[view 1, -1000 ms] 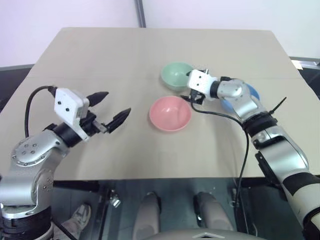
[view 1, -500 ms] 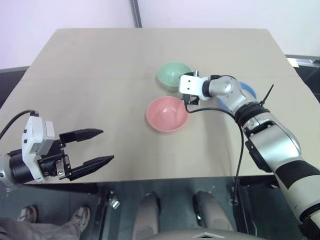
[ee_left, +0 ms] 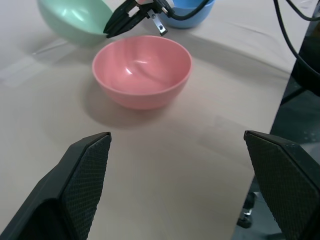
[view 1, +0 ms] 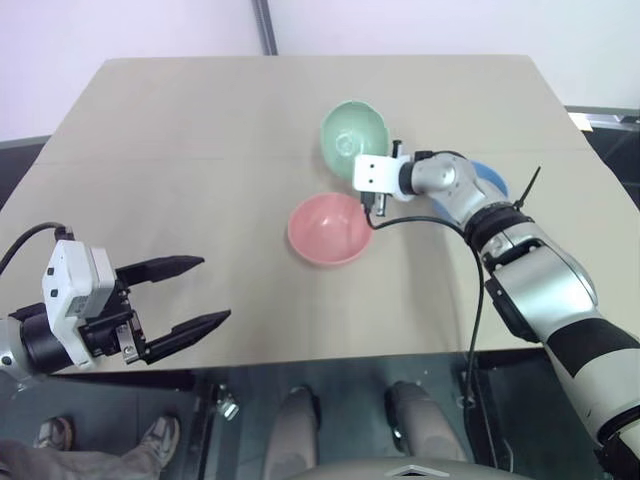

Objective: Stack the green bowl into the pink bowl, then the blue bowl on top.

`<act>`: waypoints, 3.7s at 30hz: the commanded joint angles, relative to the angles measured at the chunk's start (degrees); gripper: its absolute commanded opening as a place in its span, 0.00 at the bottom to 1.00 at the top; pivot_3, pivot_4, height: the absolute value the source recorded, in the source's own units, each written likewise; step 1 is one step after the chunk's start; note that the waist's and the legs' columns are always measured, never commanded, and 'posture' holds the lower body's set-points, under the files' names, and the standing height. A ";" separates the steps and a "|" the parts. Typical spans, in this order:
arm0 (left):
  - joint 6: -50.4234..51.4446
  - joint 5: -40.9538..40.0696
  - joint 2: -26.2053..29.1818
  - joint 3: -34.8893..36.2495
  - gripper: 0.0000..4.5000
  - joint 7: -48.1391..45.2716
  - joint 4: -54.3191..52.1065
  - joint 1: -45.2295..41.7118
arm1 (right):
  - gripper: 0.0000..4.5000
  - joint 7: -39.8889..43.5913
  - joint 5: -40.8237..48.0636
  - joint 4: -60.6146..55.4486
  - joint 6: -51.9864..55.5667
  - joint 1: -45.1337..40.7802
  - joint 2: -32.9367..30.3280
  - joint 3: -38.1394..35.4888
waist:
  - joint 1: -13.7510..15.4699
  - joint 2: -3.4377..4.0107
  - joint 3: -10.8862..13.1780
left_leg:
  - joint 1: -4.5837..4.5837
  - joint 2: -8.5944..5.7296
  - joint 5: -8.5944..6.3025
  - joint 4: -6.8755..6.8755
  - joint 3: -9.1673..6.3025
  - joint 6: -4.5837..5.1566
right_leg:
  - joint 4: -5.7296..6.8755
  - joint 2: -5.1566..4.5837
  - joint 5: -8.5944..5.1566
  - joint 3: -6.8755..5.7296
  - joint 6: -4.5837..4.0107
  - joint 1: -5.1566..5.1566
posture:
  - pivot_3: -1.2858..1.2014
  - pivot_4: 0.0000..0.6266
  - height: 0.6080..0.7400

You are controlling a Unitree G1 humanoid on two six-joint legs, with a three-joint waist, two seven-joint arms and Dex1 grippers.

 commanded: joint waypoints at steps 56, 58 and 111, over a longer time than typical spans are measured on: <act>-13.38 10.25 1.24 -29.04 1.00 -8.47 27.18 -34.66 | 0.21 9.76 23.14 -75.48 55.65 40.88 -31.14 -16.92 | 2.44 0.07 0.05 | -0.79 0.01 0.00 0.27 -0.03 0.01 | 0.04 0.02 -0.05 -0.08 -0.03 -0.57 | 0.52 0.24 1.00; -13.29 10.19 1.13 -28.97 1.00 -8.32 27.19 -34.58 | 0.00 10.78 23.78 -77.96 53.81 41.25 -31.59 -17.25 | 2.49 0.09 0.05 | -0.79 0.01 0.00 0.27 -0.04 0.01 | 0.04 0.02 -0.05 -0.08 -0.03 -0.56 | 0.52 0.24 1.00; -4.65 4.57 0.11 -21.33 1.00 0.97 17.71 -26.47 | 0.71 12.90 51.20 -112.29 74.39 50.16 -29.14 -29.13 | 3.29 0.03 0.01 | -0.82 0.02 0.00 0.33 -0.17 0.01 | 0.06 0.00 -0.04 -0.23 -0.04 -0.50 | 0.52 0.24 1.00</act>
